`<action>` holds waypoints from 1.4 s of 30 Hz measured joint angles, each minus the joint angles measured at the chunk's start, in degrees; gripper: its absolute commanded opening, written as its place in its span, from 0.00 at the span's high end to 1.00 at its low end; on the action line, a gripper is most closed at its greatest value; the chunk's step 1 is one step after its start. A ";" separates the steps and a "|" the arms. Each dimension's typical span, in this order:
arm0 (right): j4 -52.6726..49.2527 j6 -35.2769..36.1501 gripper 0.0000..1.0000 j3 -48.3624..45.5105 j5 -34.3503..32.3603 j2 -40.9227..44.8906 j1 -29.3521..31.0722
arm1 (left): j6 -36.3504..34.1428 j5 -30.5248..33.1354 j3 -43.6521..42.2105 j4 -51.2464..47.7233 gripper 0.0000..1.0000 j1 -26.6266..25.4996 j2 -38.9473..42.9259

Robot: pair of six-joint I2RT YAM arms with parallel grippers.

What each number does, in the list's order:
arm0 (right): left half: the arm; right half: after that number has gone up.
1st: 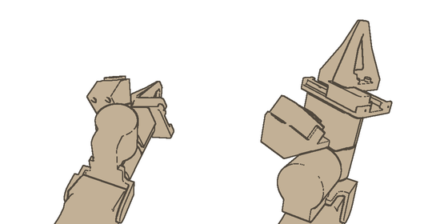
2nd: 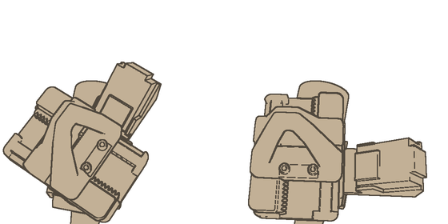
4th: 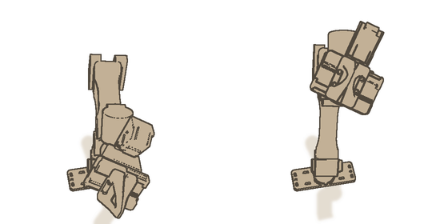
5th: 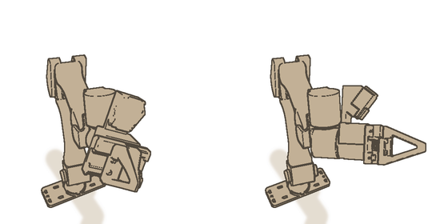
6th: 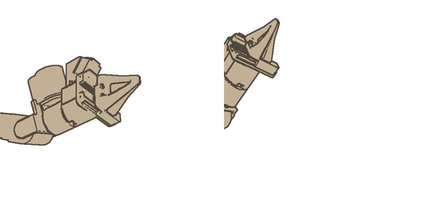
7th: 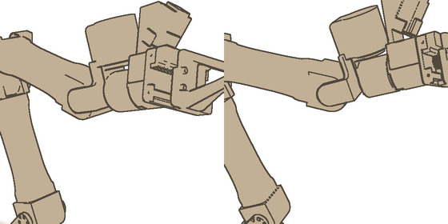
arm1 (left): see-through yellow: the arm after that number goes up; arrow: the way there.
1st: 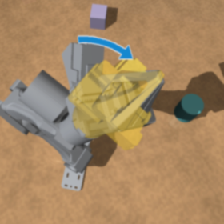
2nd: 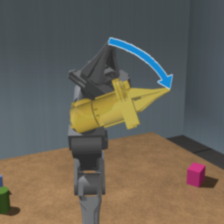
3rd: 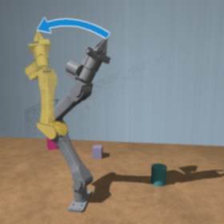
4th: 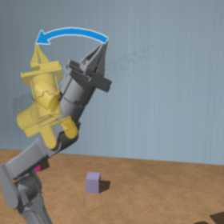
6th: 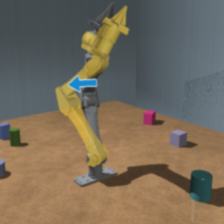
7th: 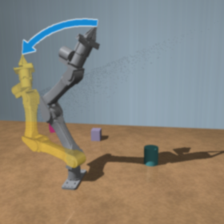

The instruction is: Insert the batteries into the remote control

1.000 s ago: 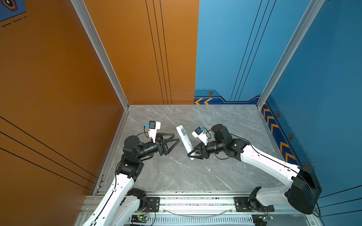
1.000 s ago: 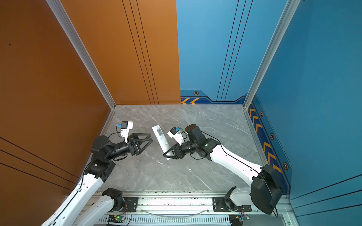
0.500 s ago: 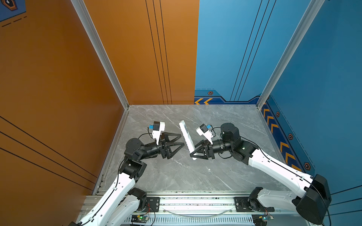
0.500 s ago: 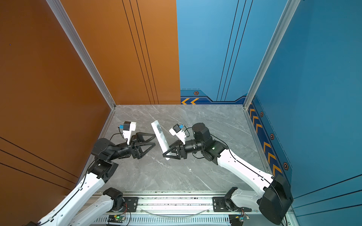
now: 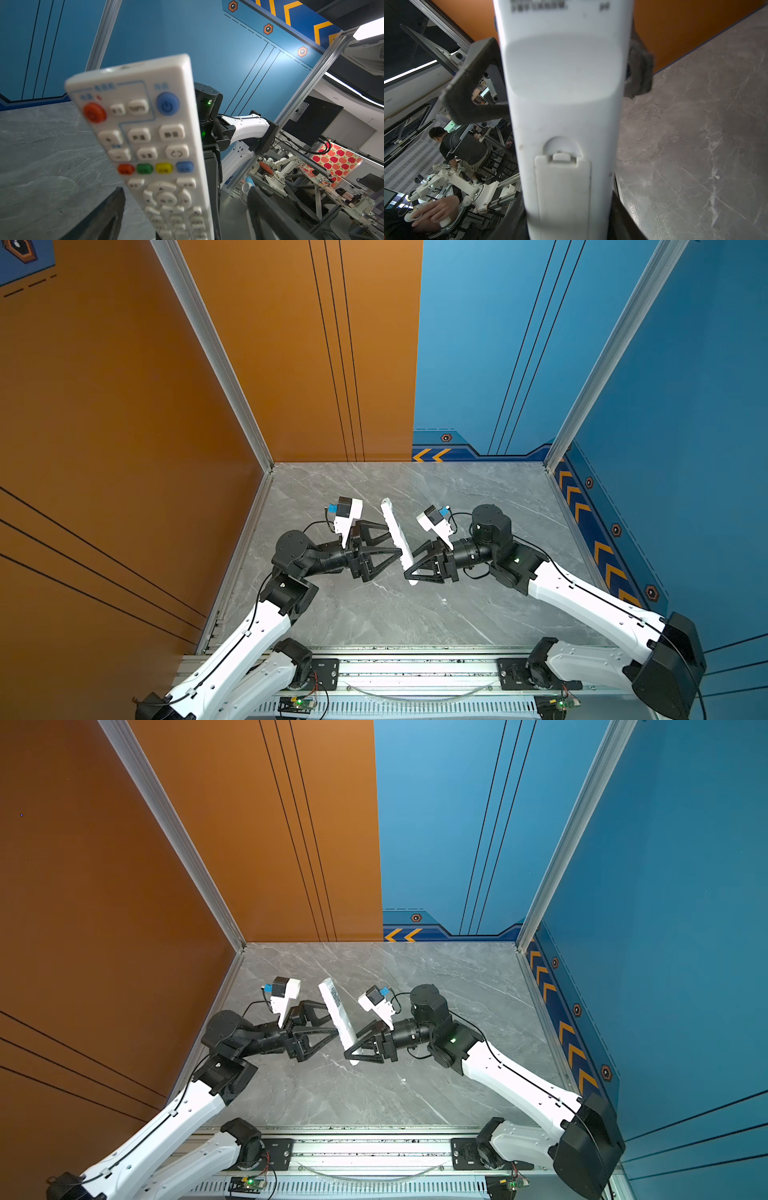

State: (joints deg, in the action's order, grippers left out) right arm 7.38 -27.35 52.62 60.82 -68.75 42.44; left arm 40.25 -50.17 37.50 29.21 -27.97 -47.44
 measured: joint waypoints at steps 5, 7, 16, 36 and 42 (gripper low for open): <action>0.83 -0.17 0.89 -0.09 0.55 0.09 0.59 | -0.15 0.55 0.15 0.02 0.19 -0.92 -0.07; 0.85 -0.17 0.89 -0.09 0.66 0.09 0.76 | -0.28 0.76 0.15 0.13 0.22 -1.07 -0.04; 0.90 -0.15 0.89 -0.09 0.70 0.09 1.09 | -0.28 2.10 0.15 1.07 0.38 -1.42 -0.15; 0.37 3.39 0.75 -0.09 0.04 0.35 1.40 | 1.81 2.56 0.26 1.22 0.77 -2.08 -0.33; -1.09 4.63 0.52 -0.09 -1.14 0.83 1.27 | 1.79 2.51 0.26 1.22 0.85 -2.12 -0.76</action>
State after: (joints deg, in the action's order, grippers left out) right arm 6.28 -22.72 52.53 59.68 -67.92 43.70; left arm 42.04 -47.66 37.76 30.44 -30.09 -48.21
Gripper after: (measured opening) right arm 0.465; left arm 0.528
